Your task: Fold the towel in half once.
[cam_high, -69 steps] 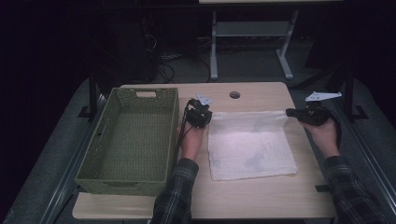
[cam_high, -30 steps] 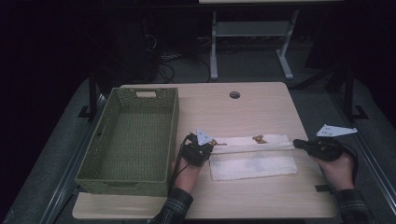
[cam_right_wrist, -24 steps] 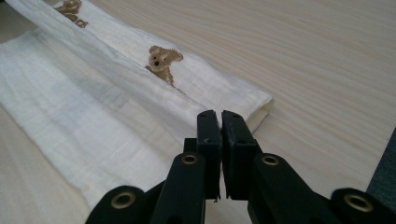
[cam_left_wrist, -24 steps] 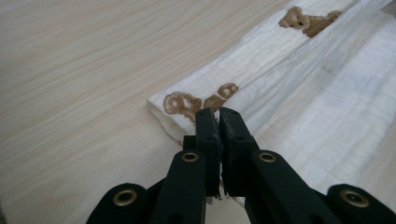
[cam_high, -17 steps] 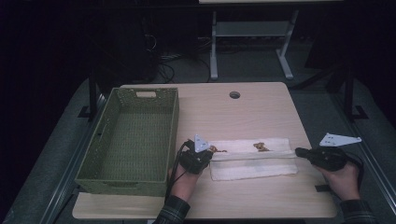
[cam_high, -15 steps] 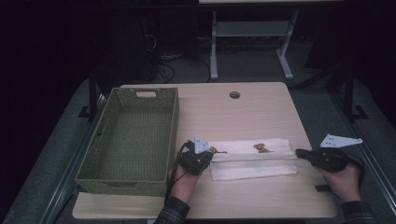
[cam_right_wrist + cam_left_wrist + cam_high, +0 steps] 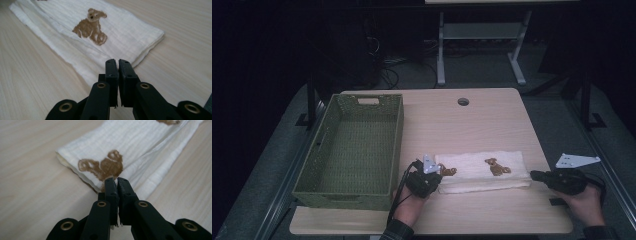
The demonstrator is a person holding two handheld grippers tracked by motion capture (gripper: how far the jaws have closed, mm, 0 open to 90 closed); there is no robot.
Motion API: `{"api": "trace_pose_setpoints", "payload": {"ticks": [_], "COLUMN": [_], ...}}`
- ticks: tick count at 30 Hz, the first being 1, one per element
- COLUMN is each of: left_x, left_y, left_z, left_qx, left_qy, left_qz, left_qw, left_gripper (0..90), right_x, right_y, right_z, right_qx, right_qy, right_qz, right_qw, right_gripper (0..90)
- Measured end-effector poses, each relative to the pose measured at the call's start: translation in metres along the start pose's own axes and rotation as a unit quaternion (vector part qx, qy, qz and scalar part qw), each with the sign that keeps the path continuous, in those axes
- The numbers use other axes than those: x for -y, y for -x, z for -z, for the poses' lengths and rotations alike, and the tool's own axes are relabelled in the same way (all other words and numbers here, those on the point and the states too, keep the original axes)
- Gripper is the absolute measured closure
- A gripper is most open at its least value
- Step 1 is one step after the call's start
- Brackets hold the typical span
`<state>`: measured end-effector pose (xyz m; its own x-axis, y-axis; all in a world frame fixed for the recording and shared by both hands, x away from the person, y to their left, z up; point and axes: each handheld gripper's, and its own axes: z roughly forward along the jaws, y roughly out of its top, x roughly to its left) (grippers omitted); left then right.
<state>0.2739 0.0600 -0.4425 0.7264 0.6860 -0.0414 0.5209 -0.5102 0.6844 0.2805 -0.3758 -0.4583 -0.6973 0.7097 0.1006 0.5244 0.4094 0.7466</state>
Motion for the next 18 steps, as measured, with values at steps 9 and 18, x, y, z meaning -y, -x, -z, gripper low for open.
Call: {"api": "trace_pose_setpoints", "payload": {"ticks": [9,18], "left_x": [0.006,-0.003], "left_y": [0.009,0.01], "left_z": [-0.007,0.01], "left_qx": [0.006,0.012], "left_qy": [-0.032,0.023], "left_qz": [-0.018,-0.006], "left_qw": [0.9993,0.9996], "left_gripper": [84.9,74.1], "right_x": [0.009,0.005], "right_y": [0.0,0.002], "right_z": [-0.003,0.013], "right_qx": [-0.011,-0.016], "right_qy": [-0.025,0.019], "right_qz": [-0.006,-0.012], "right_qw": [0.9996,0.9996], "right_gripper": [83.7,76.2]}}
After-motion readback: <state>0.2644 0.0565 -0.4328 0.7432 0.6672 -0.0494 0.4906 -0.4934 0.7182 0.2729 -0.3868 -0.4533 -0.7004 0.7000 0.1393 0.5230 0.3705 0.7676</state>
